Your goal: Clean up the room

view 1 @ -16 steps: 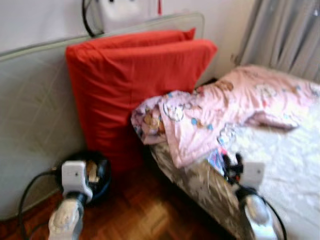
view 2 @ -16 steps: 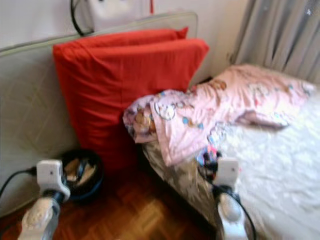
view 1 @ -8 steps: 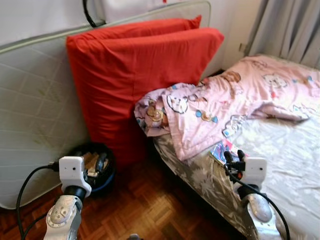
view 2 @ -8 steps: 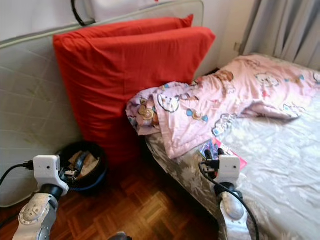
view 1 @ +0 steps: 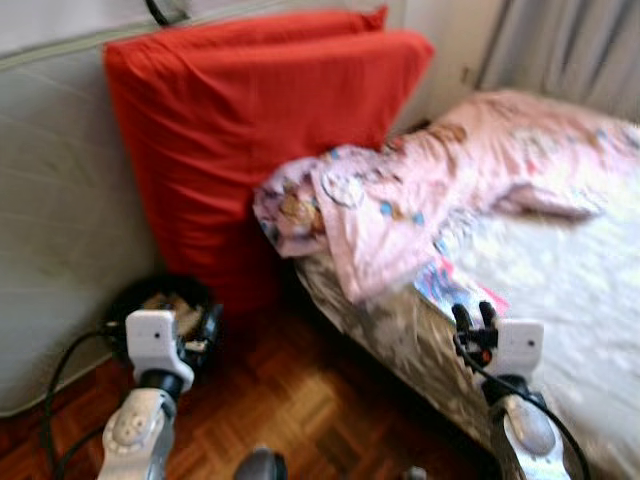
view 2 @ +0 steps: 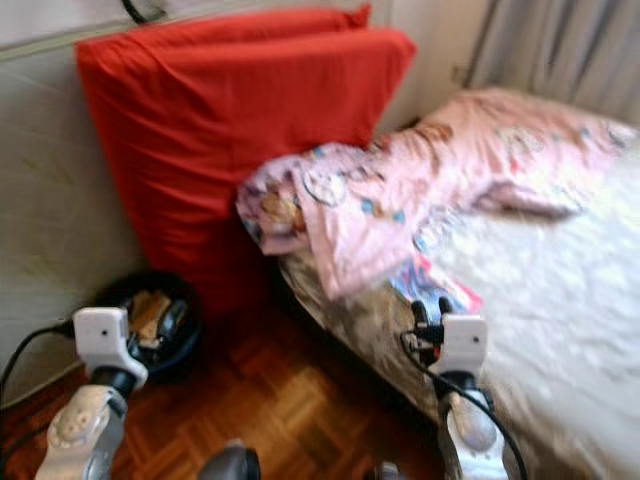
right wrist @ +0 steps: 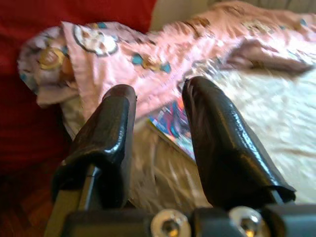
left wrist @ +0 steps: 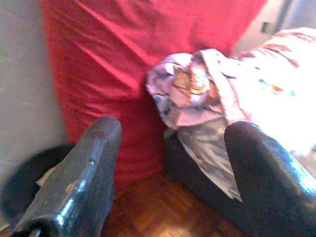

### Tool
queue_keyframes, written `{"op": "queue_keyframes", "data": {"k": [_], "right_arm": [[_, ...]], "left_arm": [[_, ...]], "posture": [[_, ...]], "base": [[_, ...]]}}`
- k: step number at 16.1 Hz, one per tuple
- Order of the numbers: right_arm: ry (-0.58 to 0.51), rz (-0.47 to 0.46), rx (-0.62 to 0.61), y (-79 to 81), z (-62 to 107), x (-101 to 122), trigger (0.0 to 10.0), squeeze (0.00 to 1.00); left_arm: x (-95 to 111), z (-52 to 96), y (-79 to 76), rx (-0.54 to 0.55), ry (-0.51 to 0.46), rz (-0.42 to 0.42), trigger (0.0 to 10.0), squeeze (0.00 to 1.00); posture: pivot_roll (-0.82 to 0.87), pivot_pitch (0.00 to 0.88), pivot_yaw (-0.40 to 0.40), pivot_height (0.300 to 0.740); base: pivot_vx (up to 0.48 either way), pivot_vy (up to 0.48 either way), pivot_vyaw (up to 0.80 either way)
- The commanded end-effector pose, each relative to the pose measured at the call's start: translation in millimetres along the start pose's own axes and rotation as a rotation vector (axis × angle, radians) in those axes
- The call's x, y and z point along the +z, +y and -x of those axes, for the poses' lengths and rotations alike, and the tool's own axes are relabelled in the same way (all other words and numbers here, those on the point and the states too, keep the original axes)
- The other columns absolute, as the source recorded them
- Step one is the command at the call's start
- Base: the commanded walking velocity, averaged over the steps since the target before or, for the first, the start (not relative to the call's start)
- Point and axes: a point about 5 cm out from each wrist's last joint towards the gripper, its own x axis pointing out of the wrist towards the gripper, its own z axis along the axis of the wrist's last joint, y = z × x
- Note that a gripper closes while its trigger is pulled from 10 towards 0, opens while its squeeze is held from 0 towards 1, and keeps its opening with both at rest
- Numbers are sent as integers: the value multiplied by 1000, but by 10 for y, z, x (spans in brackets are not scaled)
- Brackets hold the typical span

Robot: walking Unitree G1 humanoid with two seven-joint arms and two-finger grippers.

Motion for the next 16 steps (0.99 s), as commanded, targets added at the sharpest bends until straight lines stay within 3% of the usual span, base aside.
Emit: {"op": "queue_keyframes", "data": {"k": [1,12,16], "right_arm": [[-27,-5,-7,-5,-10,108,10000,0],[43,-28,49,100,-12,8,10000,0],[40,-50,71,149,-57,29,10000,0]], "left_arm": [[17,-45,-26,-9,2,9,10000,0],[-55,168,-17,24,49,29,10000,0],[-66,129,-25,11,60,24,10000,0]], "posture": [[-62,155,21,639],[-16,147,-10,639],[-28,158,-13,639]], "base": [[0,0,0],[0,0,0],[203,0,0]]}}
